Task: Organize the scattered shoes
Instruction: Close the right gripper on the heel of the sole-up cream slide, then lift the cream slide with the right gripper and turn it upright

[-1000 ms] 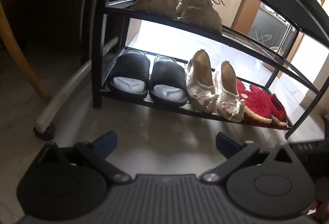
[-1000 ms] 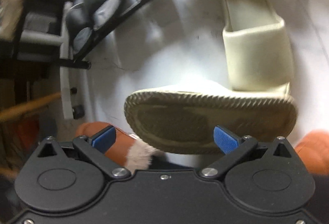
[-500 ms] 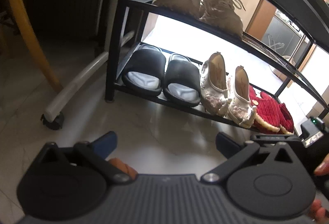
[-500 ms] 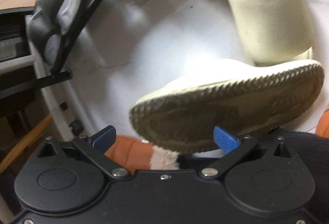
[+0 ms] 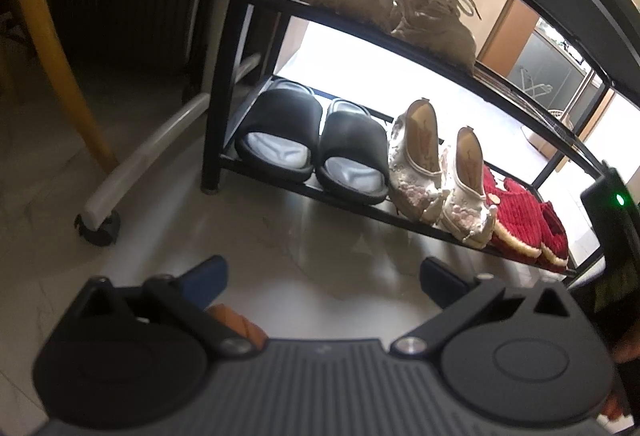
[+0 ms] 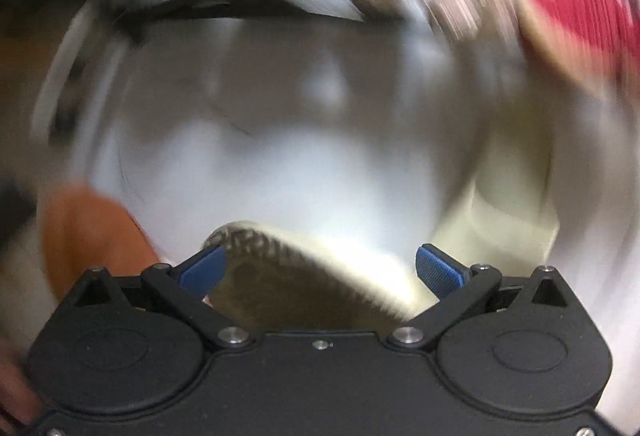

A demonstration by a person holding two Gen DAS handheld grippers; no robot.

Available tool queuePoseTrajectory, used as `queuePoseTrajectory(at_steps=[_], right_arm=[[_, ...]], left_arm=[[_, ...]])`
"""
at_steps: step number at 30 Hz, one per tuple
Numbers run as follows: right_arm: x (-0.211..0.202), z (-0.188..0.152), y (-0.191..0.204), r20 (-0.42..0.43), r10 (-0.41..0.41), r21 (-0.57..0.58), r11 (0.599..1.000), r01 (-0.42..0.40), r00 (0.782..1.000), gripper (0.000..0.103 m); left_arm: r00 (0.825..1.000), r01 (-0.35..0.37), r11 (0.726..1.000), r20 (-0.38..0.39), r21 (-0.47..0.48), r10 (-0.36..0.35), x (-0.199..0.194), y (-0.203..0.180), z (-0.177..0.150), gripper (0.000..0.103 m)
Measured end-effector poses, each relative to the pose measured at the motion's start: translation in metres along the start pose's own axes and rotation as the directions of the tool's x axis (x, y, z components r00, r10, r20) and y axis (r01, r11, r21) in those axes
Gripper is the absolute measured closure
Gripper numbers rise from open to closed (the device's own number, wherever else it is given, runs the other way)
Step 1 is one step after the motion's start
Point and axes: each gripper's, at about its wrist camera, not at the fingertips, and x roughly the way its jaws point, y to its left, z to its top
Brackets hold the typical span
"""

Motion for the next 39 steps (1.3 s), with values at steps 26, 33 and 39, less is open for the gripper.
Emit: queuePoseTrajectory(at_steps=[26,33,39], right_arm=[[0.059,-0.015,0.058,-0.154,0.027,-0.361,0.929,-0.082,0.988,0.000],[0.067,-0.029,0.077,-0.088,-0.039,-0.433,0.901,-0.003,0.995,0.009],[0.044,-0.038,0.070,-0.038,0.001,-0.435,0.900,-0.017,0.999,0.022]], left_arm=[[0.998,-0.025,0.989,-0.061,-0.143,0.017,0.012,0.026,-0.002,0.001],[0.997,-0.032,0.988,-0.068,-0.152,0.022,0.013,0.027,-0.002,0.001],[0.998,-0.033,0.984,-0.066,-0.173,0.021,0.013,0.031,-0.001,0.001]])
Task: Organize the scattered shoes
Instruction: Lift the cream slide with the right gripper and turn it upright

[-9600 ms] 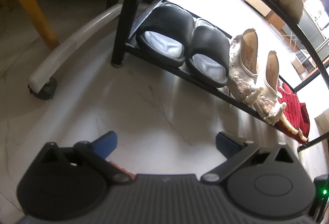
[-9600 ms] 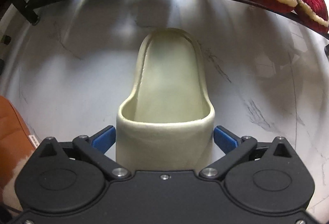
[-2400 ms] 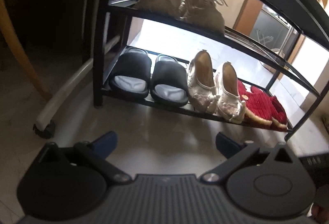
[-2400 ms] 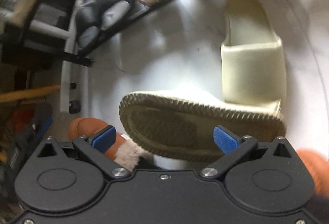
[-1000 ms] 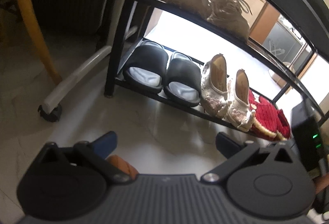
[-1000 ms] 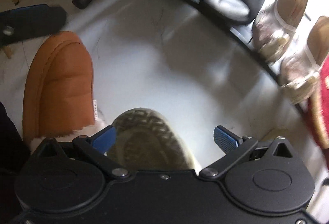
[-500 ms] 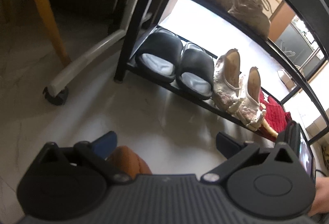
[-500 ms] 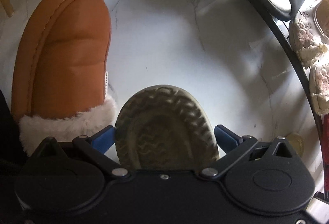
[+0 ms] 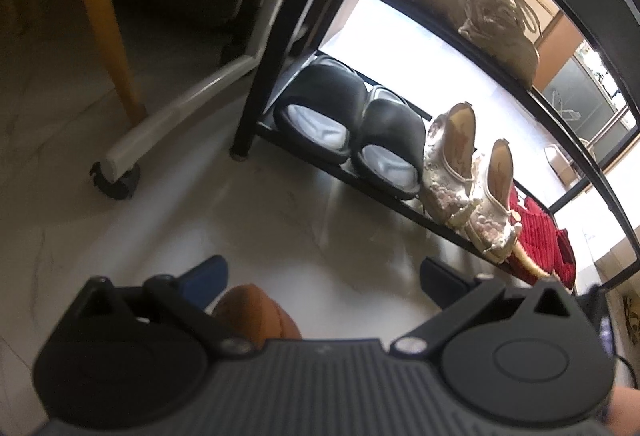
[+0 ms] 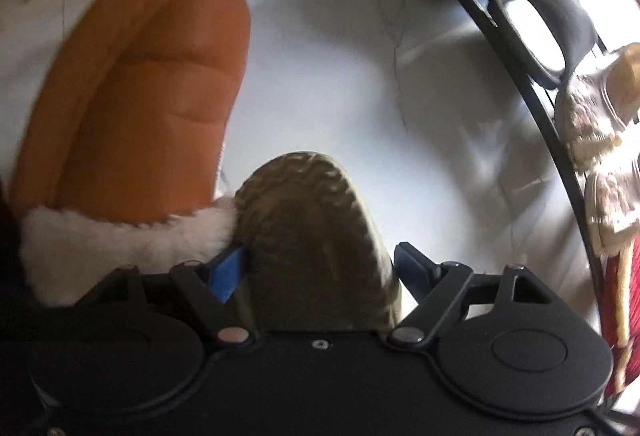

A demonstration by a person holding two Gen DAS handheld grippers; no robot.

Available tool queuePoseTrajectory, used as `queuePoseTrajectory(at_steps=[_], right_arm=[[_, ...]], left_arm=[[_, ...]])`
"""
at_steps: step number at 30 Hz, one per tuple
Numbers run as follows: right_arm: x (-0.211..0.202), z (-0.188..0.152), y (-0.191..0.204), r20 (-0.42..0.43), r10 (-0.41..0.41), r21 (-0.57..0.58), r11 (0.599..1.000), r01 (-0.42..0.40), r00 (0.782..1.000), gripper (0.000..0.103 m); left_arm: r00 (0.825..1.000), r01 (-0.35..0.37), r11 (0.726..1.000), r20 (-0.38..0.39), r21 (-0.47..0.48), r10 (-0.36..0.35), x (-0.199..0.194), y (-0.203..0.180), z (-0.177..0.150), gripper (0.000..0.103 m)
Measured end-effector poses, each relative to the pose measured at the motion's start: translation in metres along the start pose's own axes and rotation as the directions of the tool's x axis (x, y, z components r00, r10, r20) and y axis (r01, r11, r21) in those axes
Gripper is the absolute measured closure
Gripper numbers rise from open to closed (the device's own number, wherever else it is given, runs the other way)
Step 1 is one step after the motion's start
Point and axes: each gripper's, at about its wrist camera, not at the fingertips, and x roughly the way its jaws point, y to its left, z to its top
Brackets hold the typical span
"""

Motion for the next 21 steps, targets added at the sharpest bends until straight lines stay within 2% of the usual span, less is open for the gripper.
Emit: queuePoseTrajectory(at_steps=[5,13,19,21], right_arm=[[-0.020,-0.016,-0.015,0.037,0.018,0.050,0.999,-0.019,0.999,0.023],[-0.058,-0.029,-0.029,0.198,-0.073,0.138,0.989,0.046,0.977,0.026],[-0.084,-0.010,-0.047,0.332,-0.130,0.208,0.976,0.062,0.934,0.029],[-0.094,-0.001,-0.056,0.377,-0.153,0.240,0.969,0.063,0.914,0.030]], left_arm=[[1.000,0.000,1.000,-0.004,-0.011,0.000,0.000,0.002,0.000,0.001],[1.000,-0.006,1.000,-0.009,-0.018,0.006,0.000,0.003,0.001,0.001],[1.000,-0.025,0.998,-0.006,-0.063,0.024,0.000,0.010,0.002,0.001],[1.000,-0.029,0.997,-0.009,-0.074,0.029,0.001,0.012,0.002,0.001]])
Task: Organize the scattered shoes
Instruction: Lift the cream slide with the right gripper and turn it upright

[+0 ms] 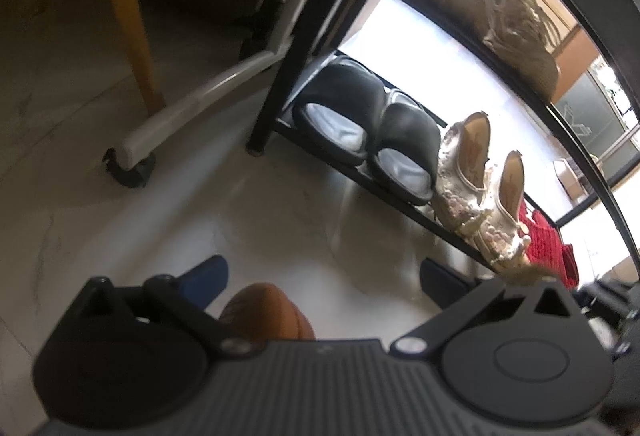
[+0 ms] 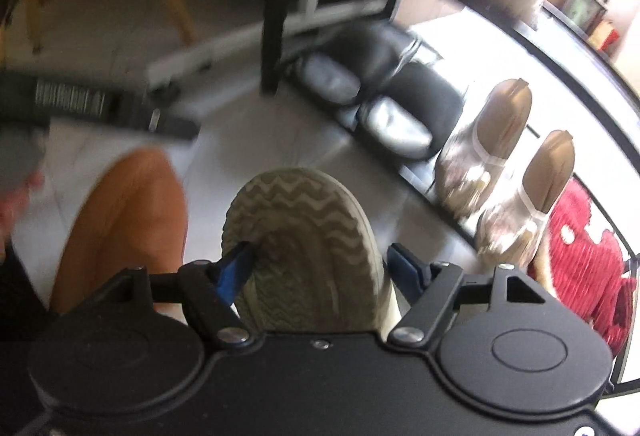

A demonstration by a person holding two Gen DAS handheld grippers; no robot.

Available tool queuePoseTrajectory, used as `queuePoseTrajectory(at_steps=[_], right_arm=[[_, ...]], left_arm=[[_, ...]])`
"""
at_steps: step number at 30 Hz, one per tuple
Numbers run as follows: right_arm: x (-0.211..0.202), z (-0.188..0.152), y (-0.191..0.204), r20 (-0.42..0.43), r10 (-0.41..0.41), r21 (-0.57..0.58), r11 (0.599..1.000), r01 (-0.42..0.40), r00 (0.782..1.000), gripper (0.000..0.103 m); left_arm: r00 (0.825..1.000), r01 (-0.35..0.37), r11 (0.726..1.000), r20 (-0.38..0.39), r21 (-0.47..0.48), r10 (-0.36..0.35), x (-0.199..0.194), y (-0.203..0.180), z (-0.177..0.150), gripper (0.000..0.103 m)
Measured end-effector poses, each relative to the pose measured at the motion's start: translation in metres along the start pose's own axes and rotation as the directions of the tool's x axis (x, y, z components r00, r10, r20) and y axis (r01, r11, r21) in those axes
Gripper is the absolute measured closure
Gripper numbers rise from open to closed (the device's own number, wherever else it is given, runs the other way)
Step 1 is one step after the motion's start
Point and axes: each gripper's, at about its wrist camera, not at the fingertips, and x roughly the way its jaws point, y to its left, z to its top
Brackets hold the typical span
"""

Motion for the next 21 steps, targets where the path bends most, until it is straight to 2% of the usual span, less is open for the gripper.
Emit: queuePoseTrajectory(at_steps=[7,9,10,12,13,16,18,21], right_arm=[[-0.016,0.024,-0.016,0.125,-0.012,0.056,0.998,0.005,0.992,0.032],[-0.020,0.028,-0.017,0.209,-0.028,0.047,0.999,0.019,0.978,0.035],[-0.021,0.027,-0.018,0.255,-0.030,0.044,0.999,0.020,0.966,0.041],[-0.023,0.026,-0.019,0.346,-0.034,0.038,0.999,0.022,0.937,0.042],[-0.022,0.024,-0.018,0.358,-0.039,0.032,0.999,0.030,0.933,0.042],[0.004,0.008,-0.014,0.260,-0.034,-0.006,0.999,0.037,0.965,0.042],[0.020,-0.010,-0.007,0.170,-0.005,-0.031,0.999,0.010,0.985,0.042],[0.040,-0.041,0.003,0.034,0.067,-0.031,0.997,-0.066,0.997,0.042]], left_arm=[[1.000,-0.006,1.000,-0.001,-0.005,0.006,0.001,0.002,0.002,0.001],[1.000,-0.009,1.000,-0.001,-0.009,0.009,0.001,0.003,0.002,0.001],[1.000,-0.011,1.000,-0.001,-0.013,0.011,0.001,0.004,0.002,0.001],[1.000,-0.014,1.000,-0.003,-0.020,0.014,0.002,0.006,0.003,0.001],[1.000,-0.015,1.000,-0.005,-0.023,0.015,0.002,0.006,0.003,0.001],[1.000,-0.018,0.999,-0.011,-0.029,0.018,0.003,0.007,0.002,0.001],[1.000,-0.017,1.000,-0.015,-0.026,0.017,0.004,0.006,0.002,0.001],[1.000,-0.016,1.000,-0.018,-0.023,0.016,0.005,0.006,0.002,0.001]])
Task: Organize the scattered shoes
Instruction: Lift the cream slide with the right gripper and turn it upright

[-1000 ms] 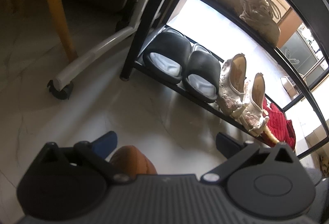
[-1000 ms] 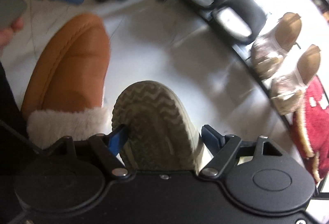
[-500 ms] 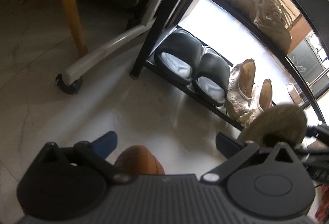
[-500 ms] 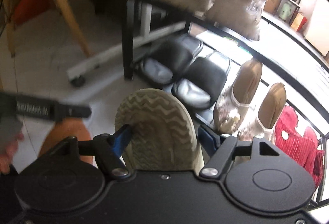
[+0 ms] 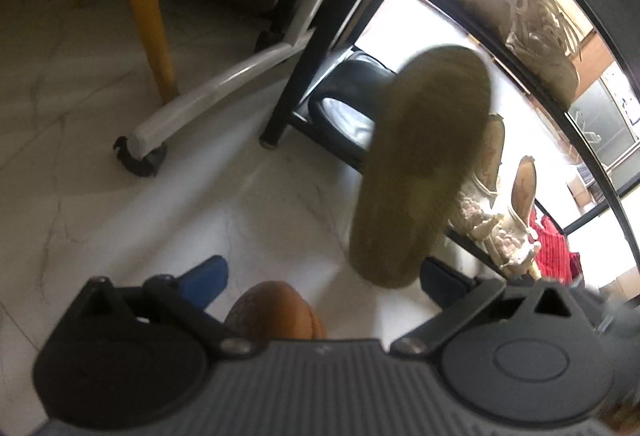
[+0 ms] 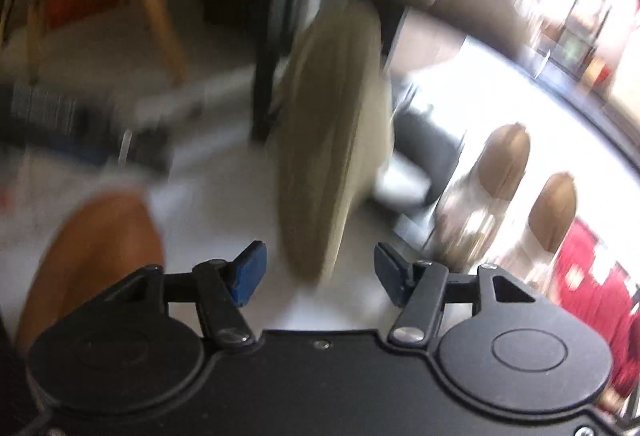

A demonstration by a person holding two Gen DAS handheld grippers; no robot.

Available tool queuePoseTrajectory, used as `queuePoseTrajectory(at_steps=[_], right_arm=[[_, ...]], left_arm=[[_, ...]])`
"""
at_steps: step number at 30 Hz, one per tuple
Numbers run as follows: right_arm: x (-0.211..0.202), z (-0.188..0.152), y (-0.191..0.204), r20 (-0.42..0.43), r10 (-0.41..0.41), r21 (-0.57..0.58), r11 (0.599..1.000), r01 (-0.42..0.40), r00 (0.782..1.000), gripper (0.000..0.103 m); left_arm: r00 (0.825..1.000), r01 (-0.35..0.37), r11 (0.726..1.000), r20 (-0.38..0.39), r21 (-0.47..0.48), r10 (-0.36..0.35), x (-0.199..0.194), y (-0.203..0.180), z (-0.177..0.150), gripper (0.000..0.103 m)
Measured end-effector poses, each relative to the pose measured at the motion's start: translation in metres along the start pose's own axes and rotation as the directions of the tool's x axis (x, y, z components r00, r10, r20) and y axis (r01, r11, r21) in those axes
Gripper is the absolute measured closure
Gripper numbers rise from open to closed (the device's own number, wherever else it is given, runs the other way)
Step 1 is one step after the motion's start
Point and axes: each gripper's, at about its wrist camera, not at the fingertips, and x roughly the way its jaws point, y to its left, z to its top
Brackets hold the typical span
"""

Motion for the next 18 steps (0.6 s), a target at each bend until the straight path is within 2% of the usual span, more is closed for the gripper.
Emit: queuePoseTrajectory(at_steps=[2,4,7,11,13,15,18], right_arm=[[0.005,-0.010,0.002,-0.044,0.027,0.018,1.000,-0.026,0.999,0.041],[0.008,-0.014,0.001,-0.067,0.040,0.042,0.998,-0.038,0.997,0.030],[0.006,-0.008,-0.006,-0.037,0.034,0.093,0.995,-0.030,0.999,0.017],[-0.003,0.012,-0.020,0.045,0.033,0.217,0.975,-0.042,0.998,0.013],[-0.007,0.027,-0.022,0.109,-0.005,0.235,0.972,-0.020,0.994,0.007],[-0.007,0.044,-0.026,0.166,-0.060,0.206,0.978,0.025,0.984,0.002],[0.010,0.067,-0.028,0.225,-0.149,0.153,0.981,0.116,0.963,0.000]], left_arm=[[1.000,-0.002,1.000,-0.008,0.000,0.002,0.001,0.000,0.000,0.001],[1.000,-0.005,1.000,-0.015,-0.002,0.005,0.002,0.001,-0.001,0.001],[1.000,-0.007,1.000,-0.013,-0.016,0.007,0.000,0.003,0.000,0.001],[1.000,-0.010,0.998,-0.013,-0.055,0.010,-0.002,0.008,0.001,0.001],[1.000,-0.016,0.997,-0.012,-0.080,0.015,-0.004,0.012,0.002,0.001],[1.000,-0.024,0.995,-0.007,-0.092,0.023,-0.005,0.014,0.002,0.001],[1.000,-0.024,0.995,-0.011,-0.099,0.023,-0.004,0.014,0.003,0.001]])
